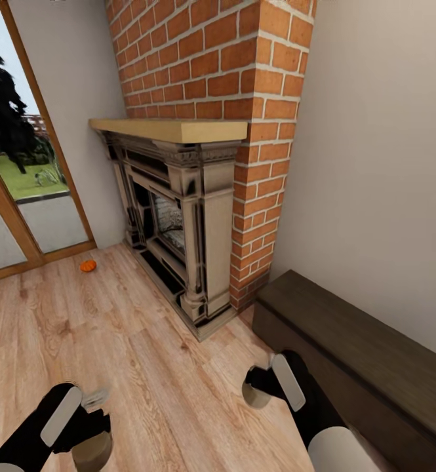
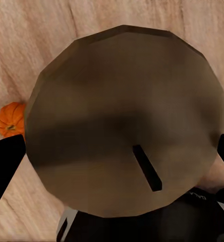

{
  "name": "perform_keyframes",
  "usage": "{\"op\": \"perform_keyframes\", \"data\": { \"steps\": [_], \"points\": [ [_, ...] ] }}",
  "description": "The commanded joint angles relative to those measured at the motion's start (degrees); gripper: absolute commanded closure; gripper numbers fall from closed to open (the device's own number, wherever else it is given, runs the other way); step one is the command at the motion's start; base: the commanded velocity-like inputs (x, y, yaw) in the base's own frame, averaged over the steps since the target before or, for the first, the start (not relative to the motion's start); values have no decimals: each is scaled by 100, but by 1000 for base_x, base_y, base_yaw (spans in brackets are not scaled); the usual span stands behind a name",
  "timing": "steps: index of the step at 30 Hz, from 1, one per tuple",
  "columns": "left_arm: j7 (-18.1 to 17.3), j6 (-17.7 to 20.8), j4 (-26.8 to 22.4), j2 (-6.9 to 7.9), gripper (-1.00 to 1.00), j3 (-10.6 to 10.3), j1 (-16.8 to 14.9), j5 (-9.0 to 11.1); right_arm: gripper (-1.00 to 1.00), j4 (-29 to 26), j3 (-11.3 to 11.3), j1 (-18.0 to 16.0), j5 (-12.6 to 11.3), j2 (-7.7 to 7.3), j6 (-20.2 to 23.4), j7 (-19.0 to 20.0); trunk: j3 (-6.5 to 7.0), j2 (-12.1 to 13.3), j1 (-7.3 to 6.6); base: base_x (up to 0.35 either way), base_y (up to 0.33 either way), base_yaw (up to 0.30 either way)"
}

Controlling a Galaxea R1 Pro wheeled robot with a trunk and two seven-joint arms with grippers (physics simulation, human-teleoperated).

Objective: Place each of the two pumpkins and all three candles from the living room inside a cabinet in the living room (use any cabinet), then make sure every cabinet is closed, and position the cauldron so it is next to a table in the living room.

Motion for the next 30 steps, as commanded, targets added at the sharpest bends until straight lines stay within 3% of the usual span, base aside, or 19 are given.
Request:
{"op": "perform_keyframes", "data": {
  "steps": [1,8,15,30],
  "points": [
    [-2,-105,87,-3,100,0,0,8,100,-1,4,26,-3,11,-47,-2,19,41,-23,0,0,0],
    [-33,-392,280,-3,100,-91,1,9,100,42,33,103,-8,44,-232,10,145,322,-176,0,0,0],
    [-41,-392,284,-9,100,-105,-2,16,100,53,3,233,-22,29,-487,44,271,603,-330,0,0,0],
    [-50,-254,272,37,100,-94,-2,11,100,-10,31,240,-22,67,-436,36,540,1205,-660,0,0,0]
  ]
}}
